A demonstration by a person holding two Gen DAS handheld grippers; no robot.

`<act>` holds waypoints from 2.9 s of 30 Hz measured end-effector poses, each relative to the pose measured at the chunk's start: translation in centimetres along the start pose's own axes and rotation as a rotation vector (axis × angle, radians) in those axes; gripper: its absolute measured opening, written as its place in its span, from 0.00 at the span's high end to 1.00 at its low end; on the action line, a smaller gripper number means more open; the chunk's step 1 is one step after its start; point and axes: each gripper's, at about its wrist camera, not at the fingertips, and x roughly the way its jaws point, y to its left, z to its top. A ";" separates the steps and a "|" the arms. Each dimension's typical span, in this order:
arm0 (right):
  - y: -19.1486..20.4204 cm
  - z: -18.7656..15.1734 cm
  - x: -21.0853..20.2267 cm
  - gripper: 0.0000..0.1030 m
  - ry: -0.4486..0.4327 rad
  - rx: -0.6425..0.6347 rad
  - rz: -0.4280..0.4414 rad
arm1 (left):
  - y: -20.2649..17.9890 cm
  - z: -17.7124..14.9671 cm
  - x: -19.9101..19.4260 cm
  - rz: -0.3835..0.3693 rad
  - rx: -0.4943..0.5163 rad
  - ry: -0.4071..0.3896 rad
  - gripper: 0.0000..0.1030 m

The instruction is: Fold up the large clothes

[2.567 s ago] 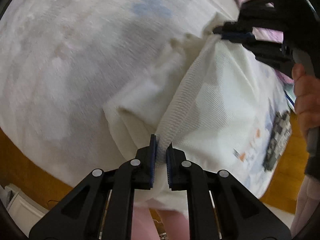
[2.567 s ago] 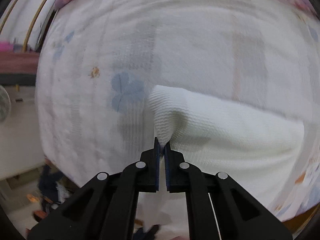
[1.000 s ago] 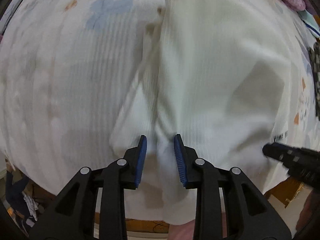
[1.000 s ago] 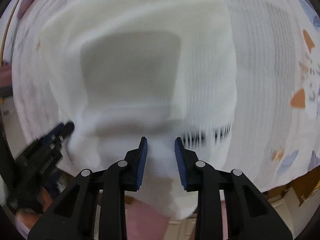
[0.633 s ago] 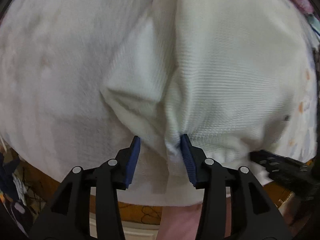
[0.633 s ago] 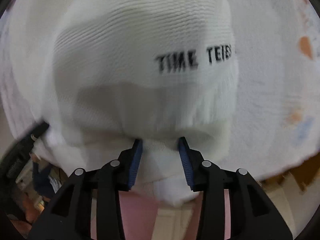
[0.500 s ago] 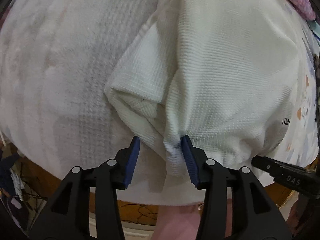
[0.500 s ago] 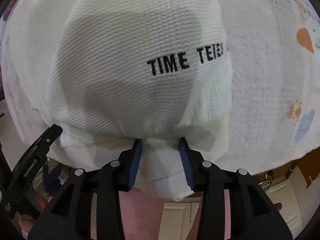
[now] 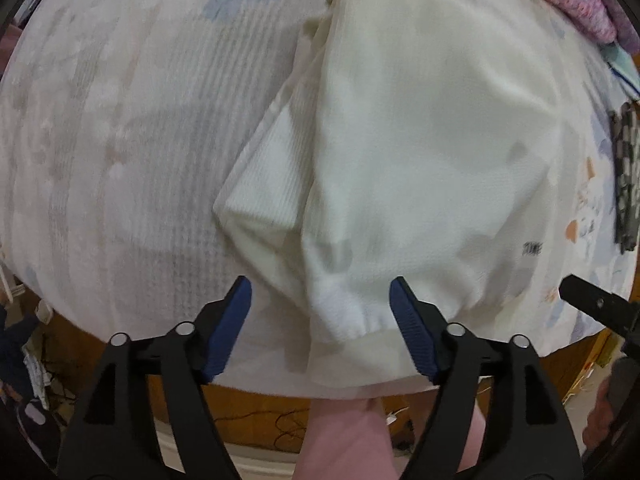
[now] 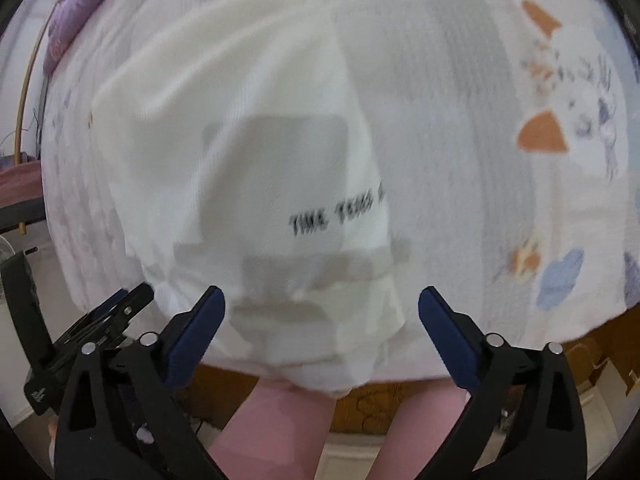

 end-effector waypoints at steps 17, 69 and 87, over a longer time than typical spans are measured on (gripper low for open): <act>-1.2 9.1 5.7 0.08 -0.006 -0.168 0.102 | 2.6 10.5 4.4 -0.089 0.116 -0.144 0.06; -3.5 -4.7 -22.7 0.72 -0.386 -0.177 0.371 | -11.1 2.5 -19.4 -0.359 0.255 -0.206 0.65; -22.6 -8.7 -34.7 0.72 -0.522 -0.180 0.313 | -31.9 -6.5 -22.3 -0.388 0.286 -0.293 0.65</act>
